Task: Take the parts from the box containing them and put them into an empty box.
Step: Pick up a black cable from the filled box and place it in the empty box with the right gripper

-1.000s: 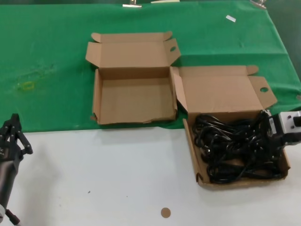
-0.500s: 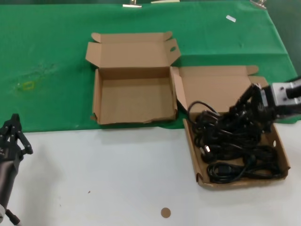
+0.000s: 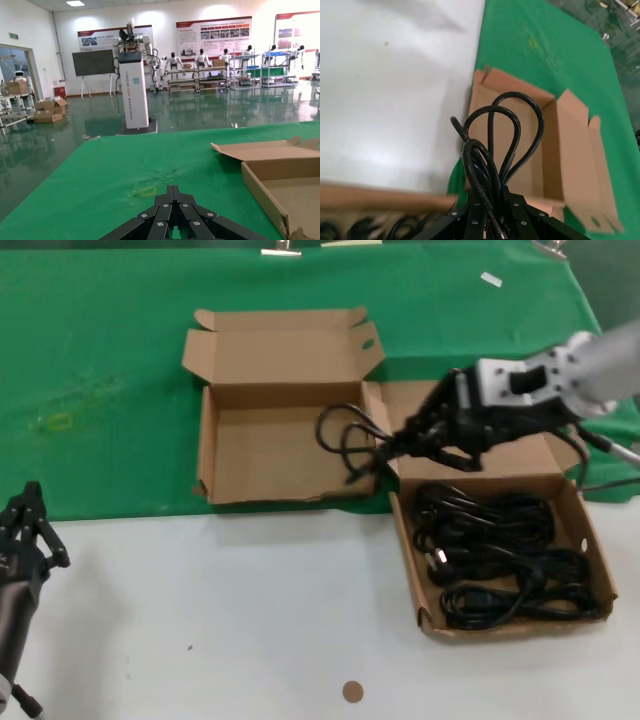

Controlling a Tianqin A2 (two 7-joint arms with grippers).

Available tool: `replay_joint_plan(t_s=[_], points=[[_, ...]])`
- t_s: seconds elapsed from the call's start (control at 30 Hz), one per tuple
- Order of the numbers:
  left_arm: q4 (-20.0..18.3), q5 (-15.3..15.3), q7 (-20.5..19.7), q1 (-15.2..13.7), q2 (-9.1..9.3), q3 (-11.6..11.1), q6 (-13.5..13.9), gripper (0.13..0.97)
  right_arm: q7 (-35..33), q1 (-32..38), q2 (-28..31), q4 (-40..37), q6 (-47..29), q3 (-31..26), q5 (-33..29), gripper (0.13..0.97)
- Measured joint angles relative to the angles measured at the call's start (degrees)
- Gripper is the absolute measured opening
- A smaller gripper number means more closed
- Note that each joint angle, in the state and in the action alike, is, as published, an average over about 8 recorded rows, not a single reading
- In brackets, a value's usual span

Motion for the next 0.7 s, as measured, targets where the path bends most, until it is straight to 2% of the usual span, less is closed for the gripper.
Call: replay_joint_plan(t_s=[0.27,0.7], points=[[0.00,0.00,0.00,0.00,0.00,0.00,0.00,0.144,-0.54,4.84,-8.95,-9.43,3.37,-2.62,-2.22,0.194],[0.00,0.00,0.00,0.00,0.00,0.00,0.00,0.144,-6.80,13.32,-23.74,-31.56,11.26,-5.40,-4.14,0.194]])
